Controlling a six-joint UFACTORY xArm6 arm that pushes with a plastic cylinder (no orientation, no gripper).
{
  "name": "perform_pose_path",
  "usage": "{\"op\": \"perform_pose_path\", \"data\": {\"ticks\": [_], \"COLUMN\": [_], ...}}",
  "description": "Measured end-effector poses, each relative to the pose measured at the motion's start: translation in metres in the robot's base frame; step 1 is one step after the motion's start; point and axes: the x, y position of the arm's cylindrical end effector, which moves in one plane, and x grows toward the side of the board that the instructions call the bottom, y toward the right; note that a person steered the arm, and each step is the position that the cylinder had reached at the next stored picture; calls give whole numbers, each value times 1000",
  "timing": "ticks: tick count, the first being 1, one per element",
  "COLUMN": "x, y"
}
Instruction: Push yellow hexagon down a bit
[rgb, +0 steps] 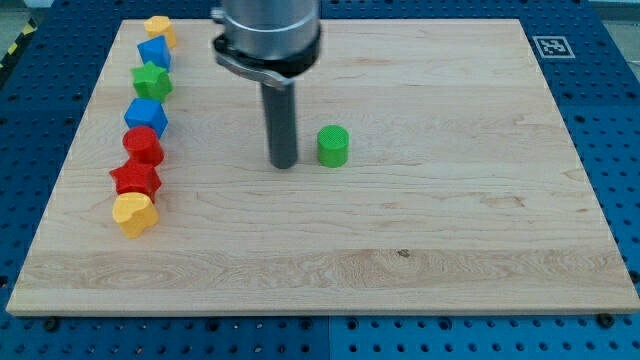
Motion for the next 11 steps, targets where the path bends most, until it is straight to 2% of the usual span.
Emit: {"op": "perform_pose_path", "data": {"ticks": [1,3,4,7,9,11], "x": [-49,-178,-246,-257,-257,-255], "y": [-14,-14,-39,-54,-99,-167]}}
